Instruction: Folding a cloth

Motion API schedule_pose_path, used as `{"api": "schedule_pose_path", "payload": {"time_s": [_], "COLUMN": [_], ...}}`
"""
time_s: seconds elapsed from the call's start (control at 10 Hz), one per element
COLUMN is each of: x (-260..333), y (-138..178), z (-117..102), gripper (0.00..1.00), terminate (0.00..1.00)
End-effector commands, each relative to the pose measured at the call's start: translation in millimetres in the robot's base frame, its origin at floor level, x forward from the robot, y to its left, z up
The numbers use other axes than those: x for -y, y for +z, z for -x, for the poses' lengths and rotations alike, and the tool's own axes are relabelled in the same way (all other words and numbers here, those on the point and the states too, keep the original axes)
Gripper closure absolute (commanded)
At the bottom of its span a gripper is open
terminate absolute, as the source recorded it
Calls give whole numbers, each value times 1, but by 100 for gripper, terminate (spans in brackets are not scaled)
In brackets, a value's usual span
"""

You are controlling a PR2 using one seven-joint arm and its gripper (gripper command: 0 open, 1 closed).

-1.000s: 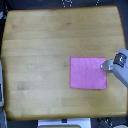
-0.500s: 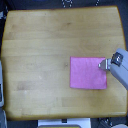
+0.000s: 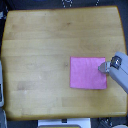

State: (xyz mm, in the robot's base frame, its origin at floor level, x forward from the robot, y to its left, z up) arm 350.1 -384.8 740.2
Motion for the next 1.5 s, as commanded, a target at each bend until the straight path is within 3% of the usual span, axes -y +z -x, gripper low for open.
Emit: {"api": "schedule_pose_path", "payload": {"time_s": [0.0,0.1,1.4], "x": [-6,-7,-2], "y": [-11,-10,-3], "z": [2,3,-9], "gripper": [0,100,100], "terminate": [0,0,0]}}
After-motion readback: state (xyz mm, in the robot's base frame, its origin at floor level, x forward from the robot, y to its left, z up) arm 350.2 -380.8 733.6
